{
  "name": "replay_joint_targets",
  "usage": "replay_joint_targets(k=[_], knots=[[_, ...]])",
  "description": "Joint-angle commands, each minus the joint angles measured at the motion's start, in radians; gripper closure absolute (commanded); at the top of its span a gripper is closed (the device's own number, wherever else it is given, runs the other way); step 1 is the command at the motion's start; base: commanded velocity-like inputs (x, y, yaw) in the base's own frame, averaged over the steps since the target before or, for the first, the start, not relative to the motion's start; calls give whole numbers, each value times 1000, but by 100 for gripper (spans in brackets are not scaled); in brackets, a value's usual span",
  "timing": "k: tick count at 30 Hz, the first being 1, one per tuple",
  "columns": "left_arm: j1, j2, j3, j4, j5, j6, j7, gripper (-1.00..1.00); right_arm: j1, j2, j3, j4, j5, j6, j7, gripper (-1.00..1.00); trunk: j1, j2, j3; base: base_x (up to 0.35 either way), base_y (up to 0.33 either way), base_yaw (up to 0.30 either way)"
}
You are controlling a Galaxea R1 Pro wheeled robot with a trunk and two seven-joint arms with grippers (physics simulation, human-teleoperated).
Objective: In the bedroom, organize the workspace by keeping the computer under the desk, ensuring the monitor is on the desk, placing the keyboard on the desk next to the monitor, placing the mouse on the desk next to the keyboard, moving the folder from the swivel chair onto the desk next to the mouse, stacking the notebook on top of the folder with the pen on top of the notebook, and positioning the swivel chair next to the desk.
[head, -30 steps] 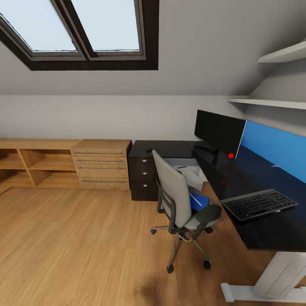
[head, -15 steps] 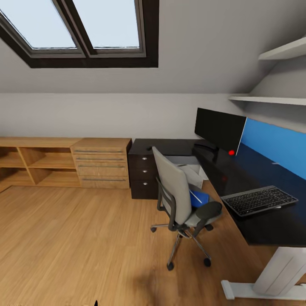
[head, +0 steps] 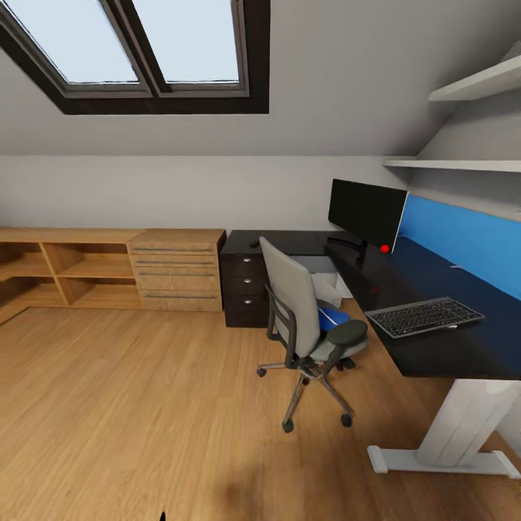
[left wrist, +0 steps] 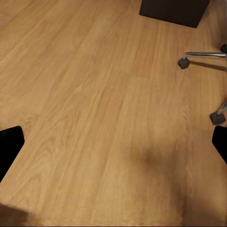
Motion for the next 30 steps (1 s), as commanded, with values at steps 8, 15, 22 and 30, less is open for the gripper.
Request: replay_joint_targets(k=[8,15,22,30], knots=[[0,0,1,-1,3,-1,2,-100,-1,0,0,1,1,-3,0,-100,30,-57,-26,-232,0,0],[0,0,1,-1,3,-1,9,-100,-1,0,-1,1,1,-6,0,-100,57,-106,-48,-29,0,0],[0,-1,1,-1,3,-1,55,-100,-1,-1,-1,0,1,-9,0,-100,84,-155,-70,-1,0,0],[0,-1,1,-1,3,-1,60,-100,-1,-2,1,0,1,-26,1,-100,114,-211,-95,0,0,0]])
